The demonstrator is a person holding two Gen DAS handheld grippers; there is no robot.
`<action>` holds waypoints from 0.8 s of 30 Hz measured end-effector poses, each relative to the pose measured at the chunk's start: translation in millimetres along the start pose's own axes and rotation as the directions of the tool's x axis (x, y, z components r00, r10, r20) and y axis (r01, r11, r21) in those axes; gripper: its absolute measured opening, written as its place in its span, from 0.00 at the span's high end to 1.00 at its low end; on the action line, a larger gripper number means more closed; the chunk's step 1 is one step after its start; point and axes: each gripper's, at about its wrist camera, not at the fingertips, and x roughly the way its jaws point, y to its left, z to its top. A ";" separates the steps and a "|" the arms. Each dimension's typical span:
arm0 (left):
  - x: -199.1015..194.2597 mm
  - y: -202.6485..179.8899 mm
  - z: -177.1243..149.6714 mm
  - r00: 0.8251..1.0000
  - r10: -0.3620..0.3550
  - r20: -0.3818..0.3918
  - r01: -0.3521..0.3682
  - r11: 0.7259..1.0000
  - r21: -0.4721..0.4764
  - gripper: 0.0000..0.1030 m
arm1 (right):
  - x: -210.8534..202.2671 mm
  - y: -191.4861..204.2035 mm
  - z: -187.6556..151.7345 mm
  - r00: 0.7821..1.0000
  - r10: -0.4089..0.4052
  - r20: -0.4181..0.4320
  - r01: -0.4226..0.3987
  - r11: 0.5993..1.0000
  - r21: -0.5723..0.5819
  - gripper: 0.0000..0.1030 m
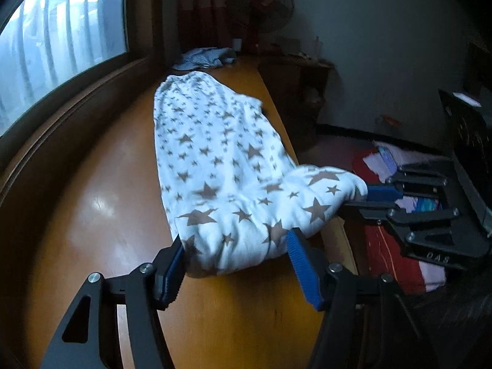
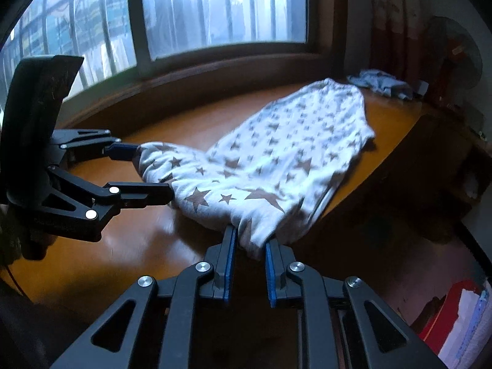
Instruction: Fold clothes
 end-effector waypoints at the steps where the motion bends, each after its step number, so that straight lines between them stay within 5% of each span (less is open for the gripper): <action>1: 0.6 2.5 5.5 1.000 0.007 0.001 -0.007 1.000 -0.008 0.42 | 1.0 -4.2 5.1 1.000 0.007 0.012 -0.007 1.000 0.006 0.83; 12: 19.7 19.6 57.1 0.994 0.103 0.022 -0.102 0.994 -0.034 0.41 | 19.6 -44.9 47.0 0.994 0.071 0.086 -0.070 0.997 -0.024 0.83; 24: 81.2 44.2 91.0 0.984 0.176 0.000 -0.176 0.984 -0.038 0.41 | 73.9 -81.1 68.0 0.997 0.056 0.044 -0.058 0.997 0.046 0.83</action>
